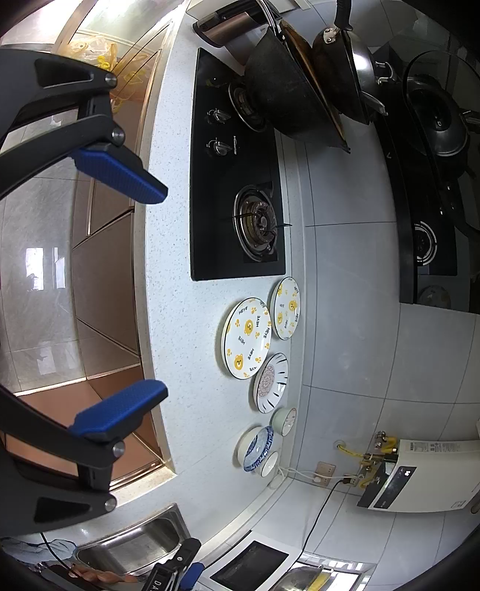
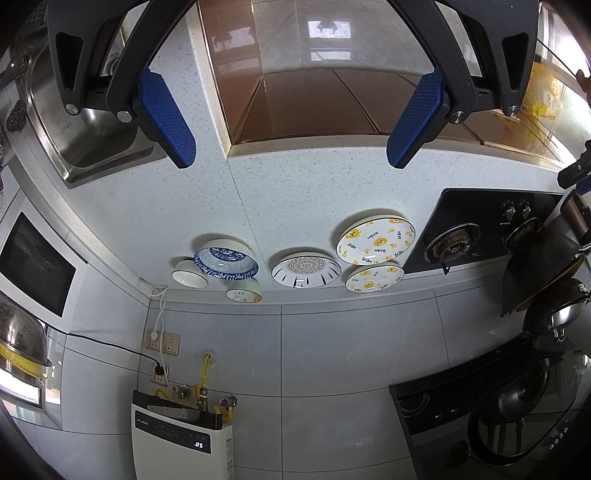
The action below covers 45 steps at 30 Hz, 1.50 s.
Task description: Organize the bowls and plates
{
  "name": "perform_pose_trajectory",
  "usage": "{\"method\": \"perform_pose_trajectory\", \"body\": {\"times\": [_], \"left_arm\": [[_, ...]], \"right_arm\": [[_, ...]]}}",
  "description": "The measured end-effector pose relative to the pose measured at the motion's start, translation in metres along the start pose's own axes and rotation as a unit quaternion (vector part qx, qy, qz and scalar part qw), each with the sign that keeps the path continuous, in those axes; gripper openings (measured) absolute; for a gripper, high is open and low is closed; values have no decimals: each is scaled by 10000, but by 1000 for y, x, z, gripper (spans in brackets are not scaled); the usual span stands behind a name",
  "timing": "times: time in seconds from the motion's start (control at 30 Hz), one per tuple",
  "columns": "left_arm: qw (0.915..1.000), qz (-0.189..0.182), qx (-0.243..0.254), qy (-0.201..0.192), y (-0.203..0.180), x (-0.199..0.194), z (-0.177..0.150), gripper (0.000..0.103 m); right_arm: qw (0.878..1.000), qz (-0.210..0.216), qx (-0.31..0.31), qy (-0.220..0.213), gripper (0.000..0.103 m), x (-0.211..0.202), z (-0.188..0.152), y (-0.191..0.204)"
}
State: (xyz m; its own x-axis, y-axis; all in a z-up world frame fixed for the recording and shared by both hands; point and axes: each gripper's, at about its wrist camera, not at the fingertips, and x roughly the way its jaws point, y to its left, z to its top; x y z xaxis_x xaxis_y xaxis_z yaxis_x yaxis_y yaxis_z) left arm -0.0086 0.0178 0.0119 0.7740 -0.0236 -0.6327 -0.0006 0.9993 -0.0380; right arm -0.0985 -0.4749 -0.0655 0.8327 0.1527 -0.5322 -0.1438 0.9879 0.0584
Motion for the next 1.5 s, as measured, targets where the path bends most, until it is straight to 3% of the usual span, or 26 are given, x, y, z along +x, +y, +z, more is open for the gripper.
{"method": "perform_pose_trajectory", "body": {"times": [0.9,1.5], "left_arm": [[10000,17,24,-13,-3,-2,-3,97],[9999,96,41,44,16,8,1,97]], "right_arm": [[10000,-3,-3,-15,102,-1,1,2],[9999,17,-91,-39,102,4,4,29]]}}
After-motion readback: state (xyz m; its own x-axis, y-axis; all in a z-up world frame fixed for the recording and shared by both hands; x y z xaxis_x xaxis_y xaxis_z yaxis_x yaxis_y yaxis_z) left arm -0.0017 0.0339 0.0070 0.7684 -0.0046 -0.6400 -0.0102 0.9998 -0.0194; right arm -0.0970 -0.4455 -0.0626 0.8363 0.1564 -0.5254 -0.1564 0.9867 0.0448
